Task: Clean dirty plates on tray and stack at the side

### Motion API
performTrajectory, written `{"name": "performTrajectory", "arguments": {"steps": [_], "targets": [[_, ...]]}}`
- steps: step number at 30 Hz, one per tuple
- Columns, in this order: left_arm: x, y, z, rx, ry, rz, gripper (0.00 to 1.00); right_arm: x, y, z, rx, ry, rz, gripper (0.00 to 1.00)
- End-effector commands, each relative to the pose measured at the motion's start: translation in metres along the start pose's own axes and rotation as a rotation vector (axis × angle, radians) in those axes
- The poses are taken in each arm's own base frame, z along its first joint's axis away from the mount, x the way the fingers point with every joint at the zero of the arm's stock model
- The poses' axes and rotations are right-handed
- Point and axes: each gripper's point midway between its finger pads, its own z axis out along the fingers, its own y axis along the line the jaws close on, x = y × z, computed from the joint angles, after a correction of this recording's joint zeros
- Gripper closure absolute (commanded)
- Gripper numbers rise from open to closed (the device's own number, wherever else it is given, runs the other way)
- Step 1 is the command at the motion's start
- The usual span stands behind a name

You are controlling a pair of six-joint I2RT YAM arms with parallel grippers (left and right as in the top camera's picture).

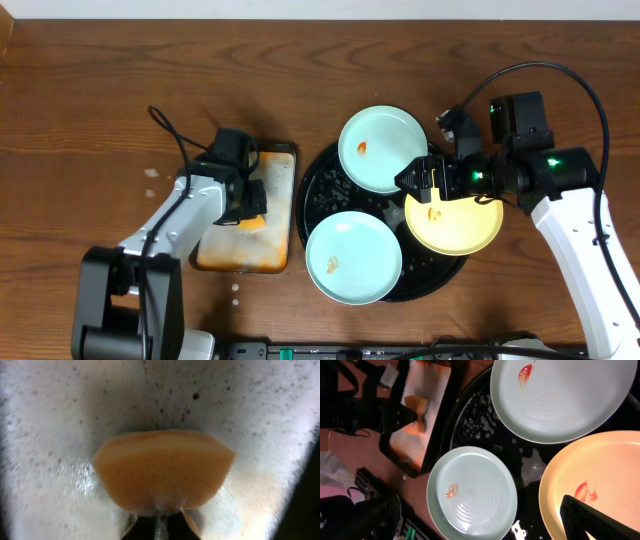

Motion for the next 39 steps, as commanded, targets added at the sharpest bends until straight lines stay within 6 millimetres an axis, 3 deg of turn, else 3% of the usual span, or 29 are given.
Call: {"name": "performTrajectory", "arguments": {"steps": [1,7,11,14,18,25,32,36,39], "targets": [[0.003,0.003,0.012,-0.015,0.028,0.023,0.93,-0.004,0.005,-0.001,-0.004,-0.009,-0.031,0.01],[0.013,0.007,0.036,-0.036,0.099,0.02,0.93,-0.006,-0.006,-0.002,0.062,-0.015,-0.029,0.01],[0.013,0.007,0.035,-0.036,0.101,0.019,0.93,-0.009,-0.022,-0.004,0.152,-0.029,-0.031,0.01],[0.006,0.004,0.025,-0.027,0.084,0.019,0.92,-0.018,-0.037,-0.007,0.245,-0.072,0.002,0.01],[-0.01,-0.003,0.003,-0.014,0.042,0.021,0.93,-0.033,-0.041,-0.005,0.262,-0.123,-0.014,0.05],[-0.041,-0.015,-0.04,0.023,-0.077,0.03,0.93,-0.049,-0.073,0.023,0.356,-0.107,-0.012,0.17],[-0.071,-0.055,-0.084,0.073,-0.176,0.115,0.93,-0.048,-0.096,0.06,0.364,-0.041,0.022,0.24],[-0.089,-0.096,-0.115,0.134,-0.274,0.186,0.93,-0.059,-0.104,0.072,0.366,-0.065,0.013,0.24],[-0.101,-0.129,-0.13,0.205,-0.363,0.181,0.93,-0.067,-0.115,0.084,0.384,-0.082,0.008,0.32]]}}
